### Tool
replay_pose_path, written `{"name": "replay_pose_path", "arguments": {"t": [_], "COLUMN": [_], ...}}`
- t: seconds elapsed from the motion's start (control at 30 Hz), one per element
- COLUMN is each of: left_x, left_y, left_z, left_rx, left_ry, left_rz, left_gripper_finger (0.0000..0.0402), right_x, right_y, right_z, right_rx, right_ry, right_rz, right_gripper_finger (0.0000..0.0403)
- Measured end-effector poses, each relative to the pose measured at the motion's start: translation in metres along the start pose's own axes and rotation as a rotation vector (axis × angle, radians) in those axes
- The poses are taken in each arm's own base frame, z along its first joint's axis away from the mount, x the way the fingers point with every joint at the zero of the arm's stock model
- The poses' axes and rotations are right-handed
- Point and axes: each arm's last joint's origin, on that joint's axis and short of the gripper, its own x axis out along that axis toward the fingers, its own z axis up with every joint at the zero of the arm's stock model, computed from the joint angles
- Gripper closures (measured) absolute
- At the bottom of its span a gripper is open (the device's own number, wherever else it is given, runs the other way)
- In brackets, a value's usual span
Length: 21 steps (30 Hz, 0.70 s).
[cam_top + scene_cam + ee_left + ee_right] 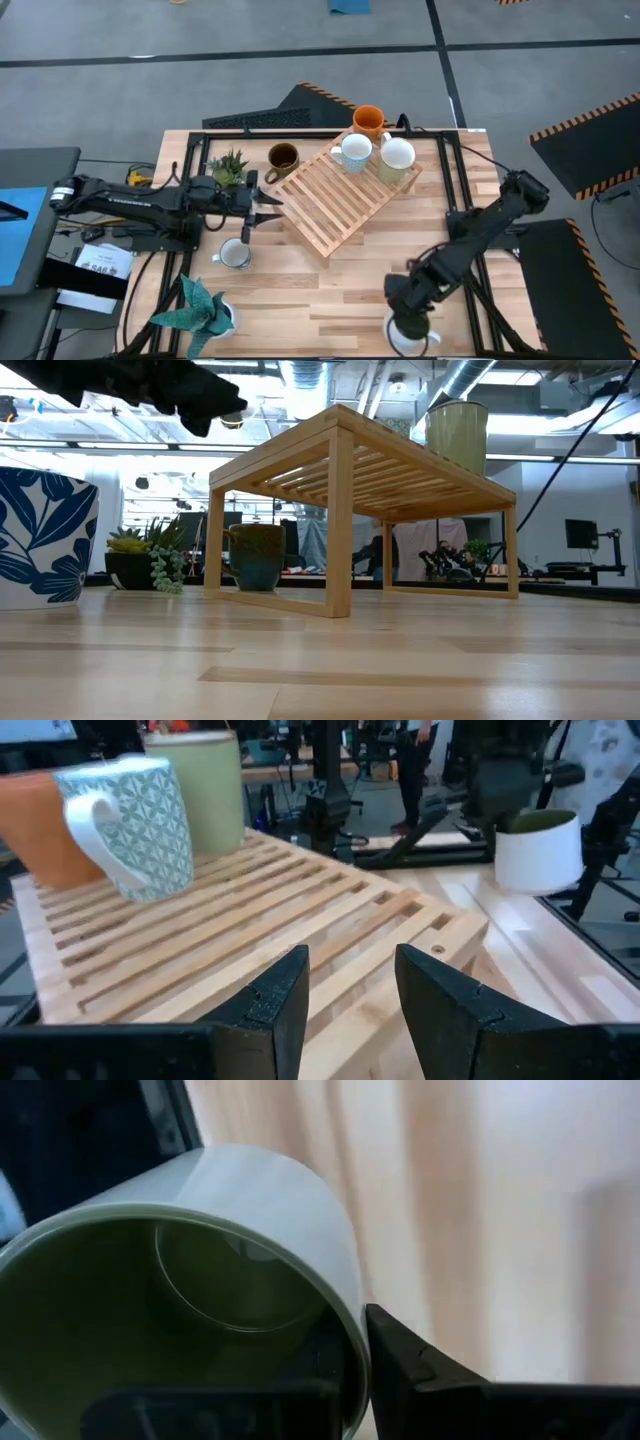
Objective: Place coffee mugs
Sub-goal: Put the white mug on the shelf
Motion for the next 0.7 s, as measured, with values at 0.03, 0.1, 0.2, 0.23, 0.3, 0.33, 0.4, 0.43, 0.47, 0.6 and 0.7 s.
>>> {"name": "replay_pose_path", "arguments": {"t": [0.03, 0.1, 0.2, 0.23, 0.3, 0.33, 0.4, 0.43, 0.47, 0.6, 0.7], "left_x": [-0.003, -0.008, -0.012, -0.013, -0.013, -0.013, -0.012, -0.012, -0.012, -0.012, -0.012], "left_y": [0.000, 0.000, 0.000, 0.000, 0.000, 0.000, 0.000, 0.000, 0.001, 0.001, 0.001], "left_z": [0.002, 0.004, 0.007, 0.007, 0.006, 0.006, 0.005, 0.005, 0.005, 0.005, 0.005], "left_rx": [0.000, 0.000, 0.000, -0.002, -0.010, -0.014, -0.014, -0.014, -0.014, -0.014, -0.016], "left_ry": [-0.004, -0.011, -0.024, -0.023, -0.015, -0.011, -0.005, 0.000, 0.001, 0.000, 0.000], "left_rz": [0.000, 0.001, 0.001, 0.001, 0.000, 0.000, 0.003, 0.009, 0.016, 0.037, 0.042], "left_gripper_finger": [0.0264, 0.0264, 0.0264, 0.0264, 0.0264, 0.0264, 0.0264, 0.0264, 0.0264, 0.0264, 0.0264], "right_x": [-0.012, -0.038, -0.079, -0.092, -0.114, -0.124, -0.142, -0.150, -0.156, -0.174, -0.181], "right_y": [0.001, 0.001, -0.004, -0.008, -0.017, -0.023, -0.035, -0.043, -0.051, -0.084, -0.110], "right_z": [0.006, 0.017, 0.032, 0.036, 0.045, 0.051, 0.060, 0.065, 0.069, 0.084, 0.089], "right_rx": [-0.019, -0.058, -0.093, -0.097, -0.089, -0.068, -0.006, 0.029, 0.062, 0.196, 0.257], "right_ry": [-0.032, -0.103, -0.221, -0.256, -0.332, -0.372, -0.446, -0.471, -0.486, -0.500, -0.459], "right_rz": [-0.016, -0.059, -0.149, -0.183, -0.257, -0.290, -0.348, -0.369, -0.385, -0.426, -0.474], "right_gripper_finger": [0.0361, 0.0361, 0.0361, 0.0361, 0.0361, 0.0361, 0.0361, 0.0361, 0.0361, 0.0361, 0.0361]}}
